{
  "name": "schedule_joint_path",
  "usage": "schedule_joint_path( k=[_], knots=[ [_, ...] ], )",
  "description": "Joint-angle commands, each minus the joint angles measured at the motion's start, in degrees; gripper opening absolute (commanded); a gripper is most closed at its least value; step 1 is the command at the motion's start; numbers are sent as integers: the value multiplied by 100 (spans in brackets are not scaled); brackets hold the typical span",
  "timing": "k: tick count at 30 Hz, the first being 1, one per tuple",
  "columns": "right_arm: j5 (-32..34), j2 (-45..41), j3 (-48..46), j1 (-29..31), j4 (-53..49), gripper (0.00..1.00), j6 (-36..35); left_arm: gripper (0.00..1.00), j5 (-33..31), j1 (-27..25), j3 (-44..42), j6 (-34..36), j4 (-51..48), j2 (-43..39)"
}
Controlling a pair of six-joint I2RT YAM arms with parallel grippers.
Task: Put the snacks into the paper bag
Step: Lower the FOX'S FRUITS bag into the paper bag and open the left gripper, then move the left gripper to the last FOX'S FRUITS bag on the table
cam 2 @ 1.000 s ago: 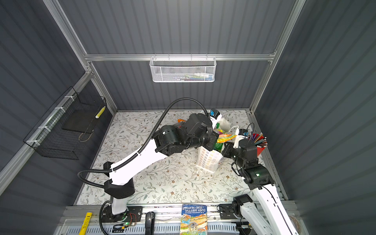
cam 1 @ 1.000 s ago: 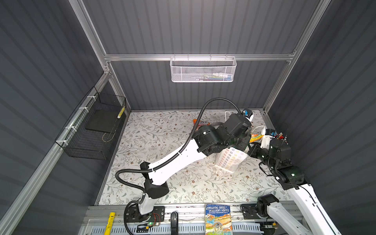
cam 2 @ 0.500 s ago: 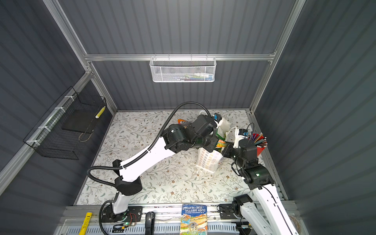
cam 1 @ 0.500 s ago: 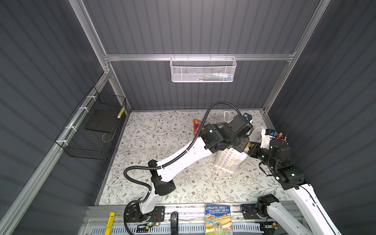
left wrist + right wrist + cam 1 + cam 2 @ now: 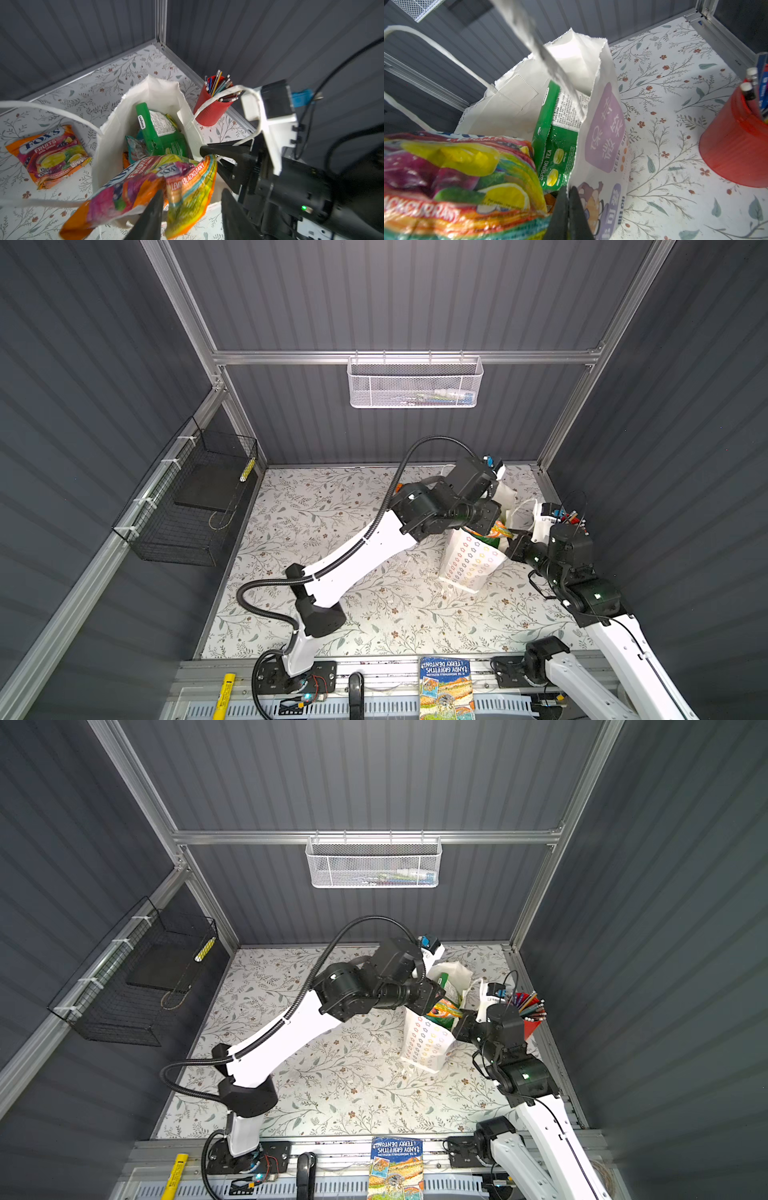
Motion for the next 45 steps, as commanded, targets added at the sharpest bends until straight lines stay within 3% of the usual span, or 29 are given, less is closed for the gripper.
schedule_joint_path(
  k=[1,6,13,17,20,22,24,30,33,36,42,45],
  knots=[
    [-10,-135,206,68,4,0,-114,46,-94,-22,-25,236,82,-57],
    [-7,-149,255,85,-57,0,-137,44,-97,-70,66,324,-202,478],
    [342,-311,419,94,-229,0,-213,29,-425,-79,76,479,-344,1264],
    [250,-13,671,94,-384,0,-187,28,-432,-54,154,523,-344,1669],
    [337,11,772,94,-469,0,-171,29,-108,-53,650,565,-344,1995],
    [479,-65,811,94,-504,0,-174,30,-272,-40,1037,583,-613,2191],
    [572,-137,822,94,-518,0,-173,31,-406,-10,1058,563,-546,2077],
    [613,-197,716,92,-458,0,-202,35,94,9,-521,507,851,631],
    [637,-243,662,94,-447,0,-222,35,140,9,-739,534,849,341],
    [634,-322,526,94,-358,0,-204,46,9,9,-1340,617,1276,-199],
    [564,-404,419,94,-347,0,-180,97,-545,50,-3422,809,2690,-1904],
    [501,-450,391,94,-328,0,-139,100,-797,266,-4465,635,3213,-2703]
  ],
)
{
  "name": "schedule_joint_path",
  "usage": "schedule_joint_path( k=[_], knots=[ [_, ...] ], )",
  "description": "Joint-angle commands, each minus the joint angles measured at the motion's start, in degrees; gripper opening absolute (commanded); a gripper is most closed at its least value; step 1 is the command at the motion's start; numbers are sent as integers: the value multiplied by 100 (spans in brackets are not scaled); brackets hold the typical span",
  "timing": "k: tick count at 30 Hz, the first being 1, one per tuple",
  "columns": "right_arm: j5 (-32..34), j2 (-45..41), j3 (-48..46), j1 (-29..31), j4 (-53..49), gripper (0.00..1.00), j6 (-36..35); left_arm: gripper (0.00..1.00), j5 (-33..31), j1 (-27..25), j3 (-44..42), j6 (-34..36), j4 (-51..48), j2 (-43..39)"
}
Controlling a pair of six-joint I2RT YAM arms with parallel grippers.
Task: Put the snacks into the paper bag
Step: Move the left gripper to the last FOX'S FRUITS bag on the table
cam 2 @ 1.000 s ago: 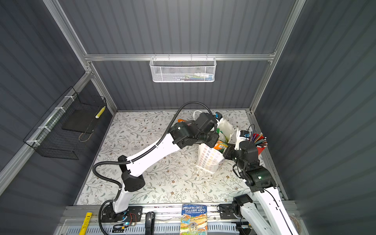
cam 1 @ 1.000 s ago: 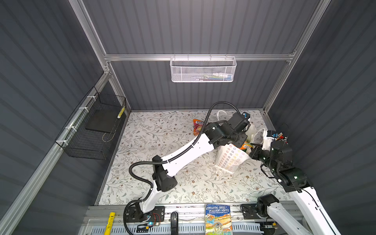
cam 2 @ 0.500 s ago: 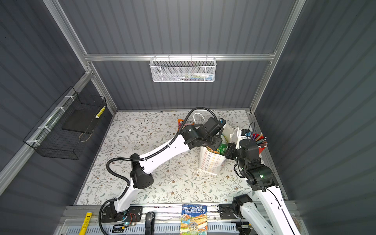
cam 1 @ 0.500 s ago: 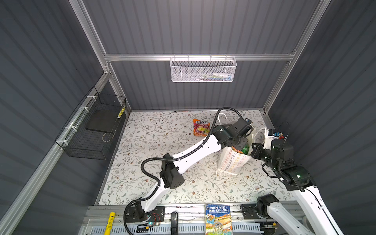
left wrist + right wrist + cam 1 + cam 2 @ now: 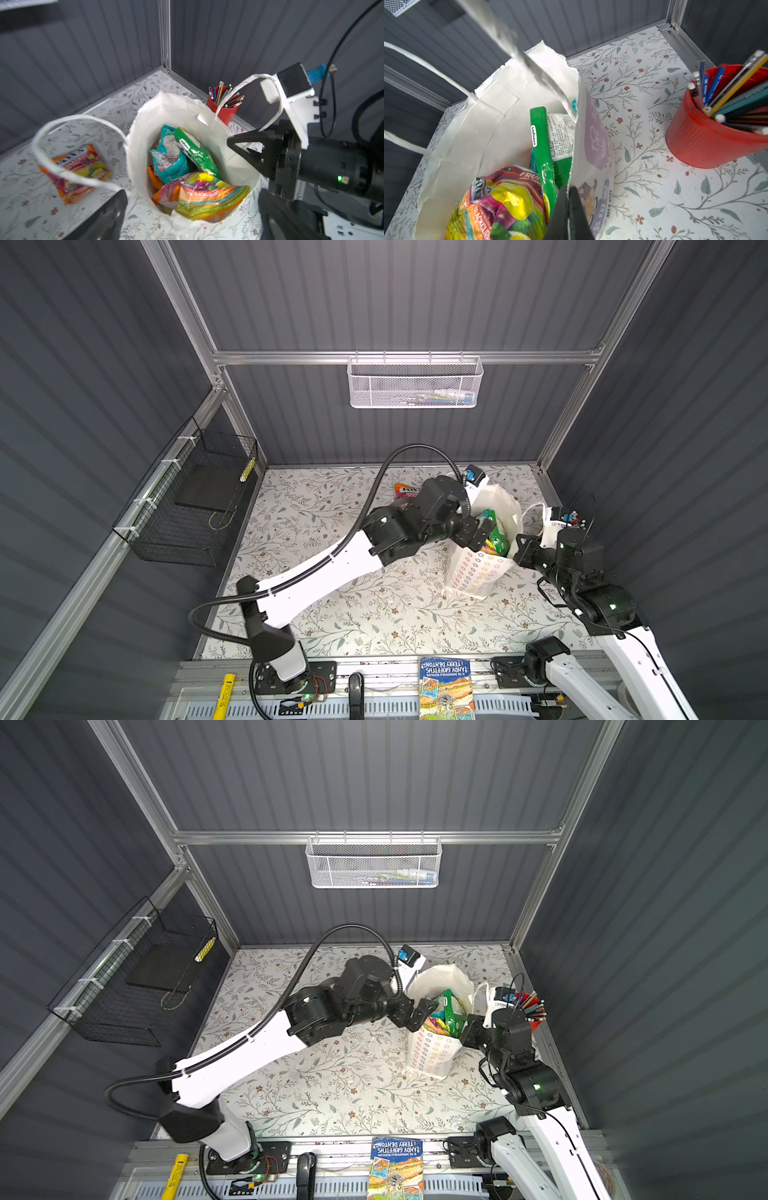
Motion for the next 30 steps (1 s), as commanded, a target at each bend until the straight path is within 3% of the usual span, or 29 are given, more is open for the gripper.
schedule_joint_path(
  k=[1,7,13,16,20,25,30],
  knots=[
    [-39,-157,10,26,520,0,10,100,-452,330,-902,-178,883,-756],
    [-16,-232,-120,26,611,0,67,100,-651,1317,-2507,-896,1291,-1606],
    [-149,-136,-131,26,641,0,80,100,742,2677,-2842,-1369,1406,-729],
    [-213,-118,-161,26,691,0,89,100,1500,3189,-2504,-1421,1534,277],
    [-218,-99,-150,26,677,0,39,100,2183,3661,-1334,-1324,1315,1857],
    [-230,-90,-166,26,701,0,28,100,2507,3969,-141,-1146,1008,3314],
    [-301,-3,-166,26,711,0,19,99,2867,4052,686,-1029,831,4187]
  ],
)
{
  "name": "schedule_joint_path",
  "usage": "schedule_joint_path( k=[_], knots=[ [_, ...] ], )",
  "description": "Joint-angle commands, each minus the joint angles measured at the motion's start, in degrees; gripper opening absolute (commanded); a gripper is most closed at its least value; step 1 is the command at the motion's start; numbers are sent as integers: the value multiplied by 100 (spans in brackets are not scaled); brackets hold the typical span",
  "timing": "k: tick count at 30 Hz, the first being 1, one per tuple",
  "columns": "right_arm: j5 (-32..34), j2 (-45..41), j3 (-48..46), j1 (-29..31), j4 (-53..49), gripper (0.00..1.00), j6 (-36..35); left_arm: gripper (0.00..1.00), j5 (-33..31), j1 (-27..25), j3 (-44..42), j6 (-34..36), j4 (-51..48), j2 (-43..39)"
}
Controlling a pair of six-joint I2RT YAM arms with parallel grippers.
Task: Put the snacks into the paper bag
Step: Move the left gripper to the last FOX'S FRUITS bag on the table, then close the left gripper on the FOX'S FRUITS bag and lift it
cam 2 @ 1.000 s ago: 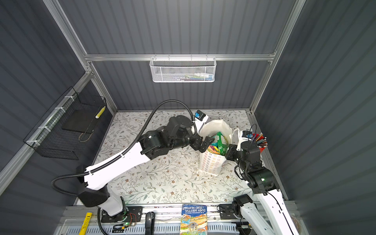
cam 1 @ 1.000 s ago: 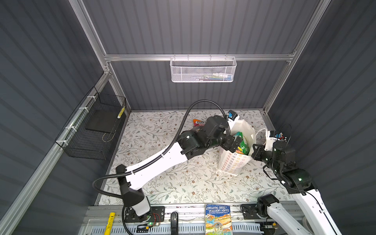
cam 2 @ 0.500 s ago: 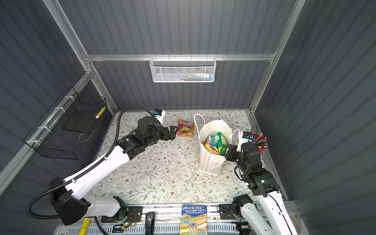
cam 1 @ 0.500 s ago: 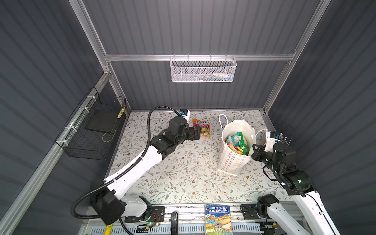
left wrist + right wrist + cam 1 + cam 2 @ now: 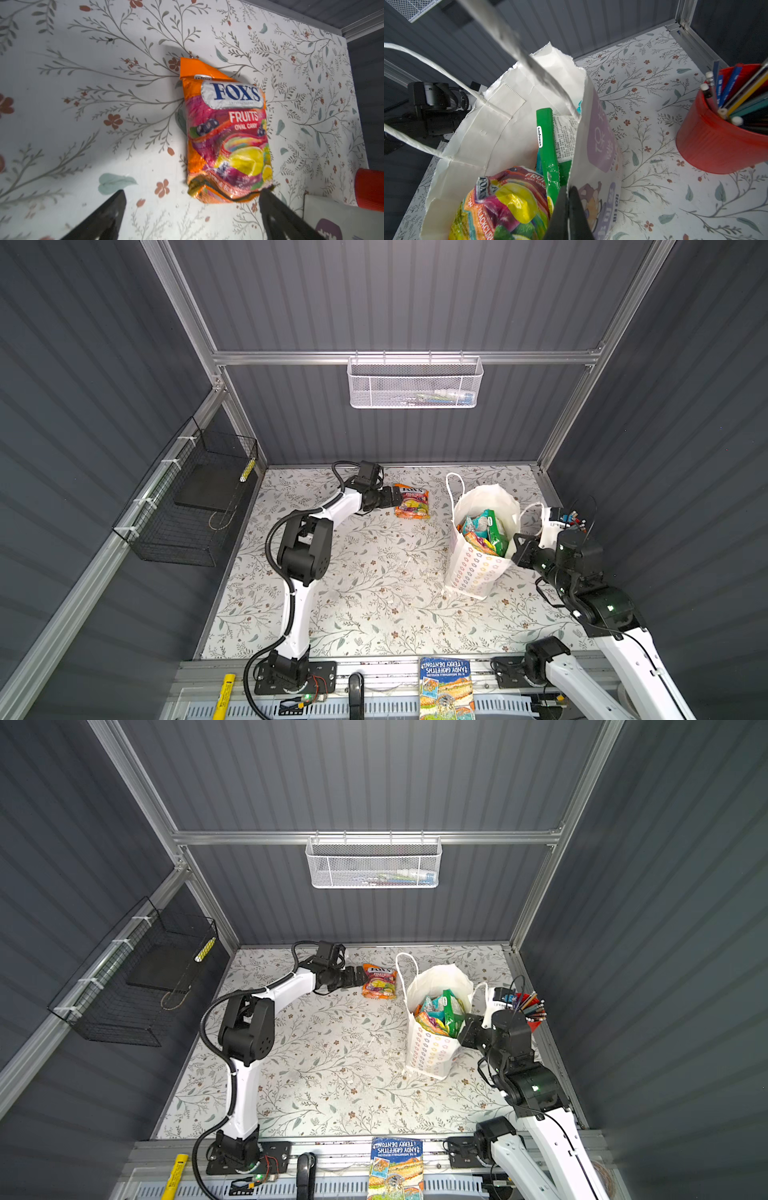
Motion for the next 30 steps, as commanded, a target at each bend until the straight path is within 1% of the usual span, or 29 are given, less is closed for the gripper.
schedule_joint_path(
  k=[1,3,8,15,18,22,26,29,30],
  knots=[
    [-108,15,-22,26,427,0,-54,99,679,-18,547,189,-272,337],
    [-94,23,-31,26,428,0,-54,98,787,-19,738,195,-302,542],
    [-162,52,-31,26,436,0,-53,95,913,-20,845,169,-236,792],
    [-171,78,-39,26,460,0,-51,80,1274,-26,627,-30,51,950],
    [-184,95,-39,26,461,0,-50,75,1479,-26,672,-109,89,1104],
    [-169,113,-48,26,469,0,-56,70,1545,-53,689,-156,125,1177],
    [-175,129,-51,26,479,0,-54,57,1571,-70,701,-241,192,1239],
    [-178,139,-48,26,472,0,-59,39,1650,-70,748,-416,280,1328],
    [-170,139,-48,26,469,0,-64,32,1666,-70,769,-498,302,1361]
  ],
)
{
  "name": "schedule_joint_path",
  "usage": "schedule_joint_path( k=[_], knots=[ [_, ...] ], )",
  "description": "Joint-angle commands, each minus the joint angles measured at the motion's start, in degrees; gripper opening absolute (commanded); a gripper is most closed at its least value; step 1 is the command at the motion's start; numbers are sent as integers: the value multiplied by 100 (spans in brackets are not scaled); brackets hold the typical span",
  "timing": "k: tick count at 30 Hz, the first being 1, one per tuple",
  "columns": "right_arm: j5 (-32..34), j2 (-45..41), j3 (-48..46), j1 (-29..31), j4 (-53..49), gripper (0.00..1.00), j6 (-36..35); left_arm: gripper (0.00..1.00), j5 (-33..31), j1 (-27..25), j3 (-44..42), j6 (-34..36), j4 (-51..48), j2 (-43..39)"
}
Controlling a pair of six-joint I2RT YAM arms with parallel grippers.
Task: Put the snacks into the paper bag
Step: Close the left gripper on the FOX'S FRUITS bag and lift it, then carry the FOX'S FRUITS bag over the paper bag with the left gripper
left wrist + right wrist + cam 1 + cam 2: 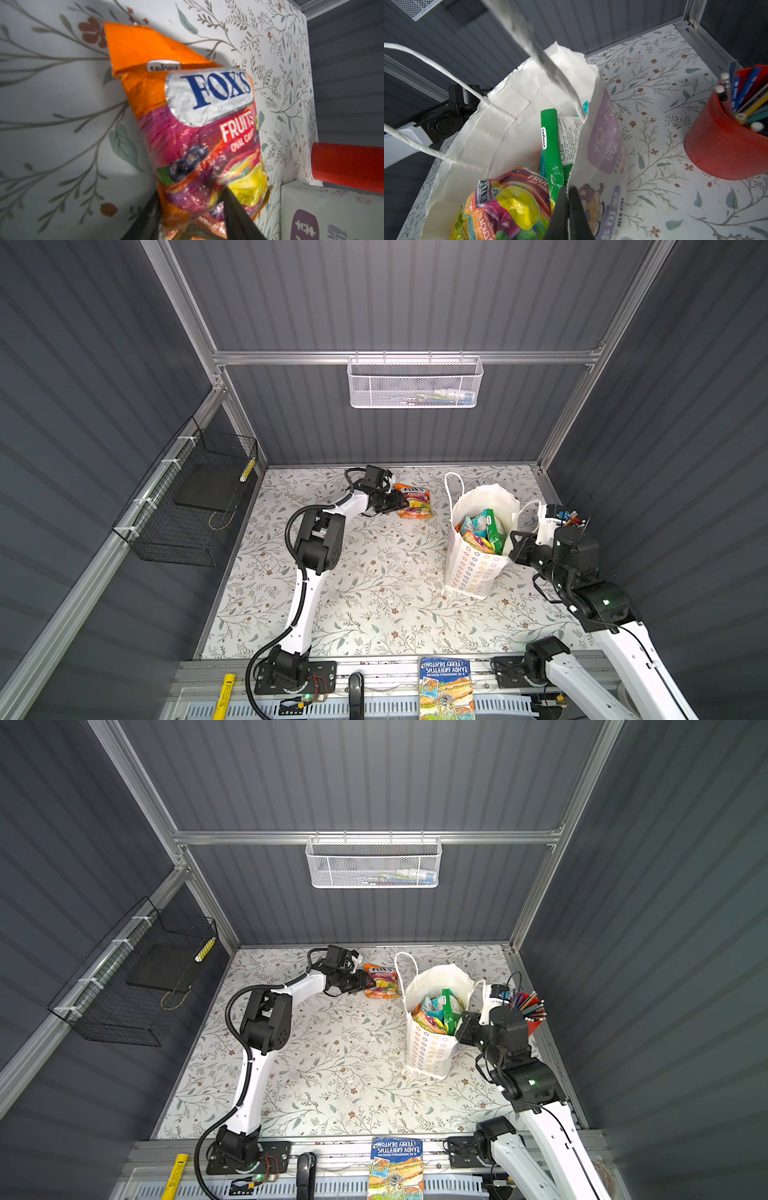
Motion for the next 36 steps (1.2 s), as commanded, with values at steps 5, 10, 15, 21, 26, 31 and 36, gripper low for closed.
schedule_joint_path(
  k=[5,10,15,21,26,31,36],
  knots=[
    [-37,-29,-48,26,301,0,-70,9,374,-40,-7,-617,285,188],
    [-33,-46,-40,26,306,0,-78,0,755,-35,-459,-1287,1282,-222],
    [-7,-67,-39,26,293,0,-89,0,835,-40,-930,-1545,1805,-856],
    [-40,-91,-31,26,275,0,-89,0,649,-40,-1647,-1363,1865,-1943],
    [-33,-91,-31,26,283,0,-103,0,341,-49,-2228,-1111,1751,-2880],
    [-32,-83,-32,25,285,0,-101,0,-245,-112,-2722,-699,1341,-3899],
    [-18,-108,-22,26,265,0,-114,0,-923,-383,-2995,-255,769,-4902]
  ],
)
